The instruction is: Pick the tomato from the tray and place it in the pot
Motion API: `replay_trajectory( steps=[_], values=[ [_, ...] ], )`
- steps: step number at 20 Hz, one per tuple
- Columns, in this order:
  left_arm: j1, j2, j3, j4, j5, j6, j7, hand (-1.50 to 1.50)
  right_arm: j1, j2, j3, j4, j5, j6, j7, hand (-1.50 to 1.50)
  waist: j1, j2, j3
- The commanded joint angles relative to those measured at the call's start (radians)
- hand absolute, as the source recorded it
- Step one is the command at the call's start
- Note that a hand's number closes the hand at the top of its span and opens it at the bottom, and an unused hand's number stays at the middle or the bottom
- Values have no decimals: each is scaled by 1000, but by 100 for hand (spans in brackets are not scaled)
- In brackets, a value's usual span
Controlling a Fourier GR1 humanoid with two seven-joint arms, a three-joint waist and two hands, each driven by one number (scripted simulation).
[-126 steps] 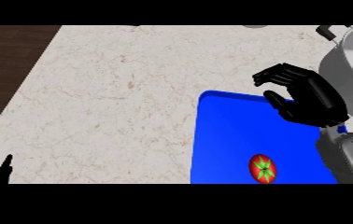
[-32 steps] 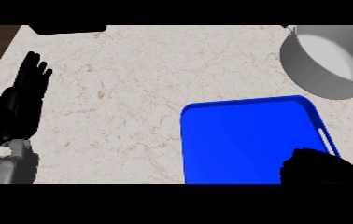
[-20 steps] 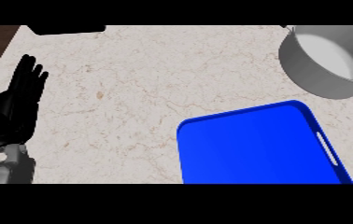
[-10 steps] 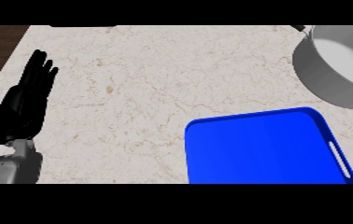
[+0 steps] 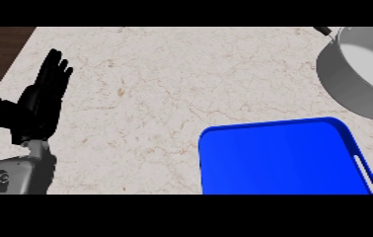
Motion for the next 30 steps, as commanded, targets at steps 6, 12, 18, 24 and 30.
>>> replay_trajectory(
  steps=[6,12,18,24,30],
  values=[
    [-22,-20,-24,-26,-2,-3,21,0,-187,1,90,217,319,-298,-141,150,26,7,2],
    [-39,-11,-7,44,0,-25,-17,0,-356,86,188,556,503,-505,-271,150,37,15,3],
    [-81,-33,-38,5,-28,9,36,0,-553,106,236,868,582,-494,-342,150,41,14,3],
    [-51,-4,-16,-35,-10,-17,42,0,-609,91,232,1040,569,-305,-345,-150,43,13,4],
    [-52,-22,-12,15,-13,-14,-3,0,-663,168,197,1131,511,-148,-439,-150,47,23,6]
  ],
)
